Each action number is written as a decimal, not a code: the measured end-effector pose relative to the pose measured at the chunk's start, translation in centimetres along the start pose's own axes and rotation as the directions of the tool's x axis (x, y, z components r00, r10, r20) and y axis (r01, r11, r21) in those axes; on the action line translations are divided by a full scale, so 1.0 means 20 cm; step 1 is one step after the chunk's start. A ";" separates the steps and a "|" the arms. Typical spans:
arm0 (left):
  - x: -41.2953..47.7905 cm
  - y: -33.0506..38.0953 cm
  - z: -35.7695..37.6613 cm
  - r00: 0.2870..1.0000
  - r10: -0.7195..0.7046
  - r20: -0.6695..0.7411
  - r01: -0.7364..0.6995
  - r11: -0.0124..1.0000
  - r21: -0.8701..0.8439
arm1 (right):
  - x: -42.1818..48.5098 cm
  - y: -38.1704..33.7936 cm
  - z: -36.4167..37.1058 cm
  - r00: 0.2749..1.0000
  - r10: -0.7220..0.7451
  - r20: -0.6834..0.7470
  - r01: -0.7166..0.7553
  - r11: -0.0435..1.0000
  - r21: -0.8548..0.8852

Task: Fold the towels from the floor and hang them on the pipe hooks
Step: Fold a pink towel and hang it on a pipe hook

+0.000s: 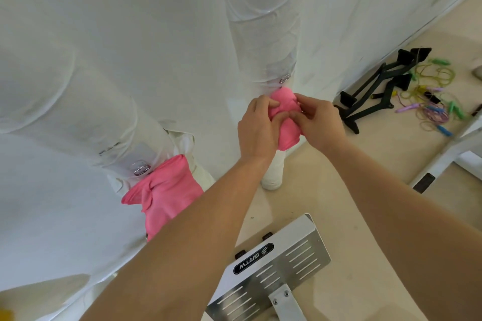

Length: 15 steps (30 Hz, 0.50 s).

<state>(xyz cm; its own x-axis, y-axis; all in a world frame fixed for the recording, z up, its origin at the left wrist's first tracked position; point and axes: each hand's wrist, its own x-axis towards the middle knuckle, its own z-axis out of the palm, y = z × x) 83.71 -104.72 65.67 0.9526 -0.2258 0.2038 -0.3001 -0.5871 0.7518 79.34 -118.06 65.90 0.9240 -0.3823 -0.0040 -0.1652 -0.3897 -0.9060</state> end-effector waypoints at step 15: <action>-0.04 -0.05 0.00 0.995 0.104 -0.009 -0.102 0.989 0.108 | 0.02 0.09 0.06 0.998 0.032 0.047 -0.027 0.993 -0.112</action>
<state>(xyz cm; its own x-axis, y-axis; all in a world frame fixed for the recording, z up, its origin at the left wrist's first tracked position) 83.18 -103.99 64.72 0.9168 -0.2785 0.2863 -0.3994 -0.6414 0.6550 79.80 -117.80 63.82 0.9332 -0.3553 -0.0531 -0.2276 -0.4704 -0.8526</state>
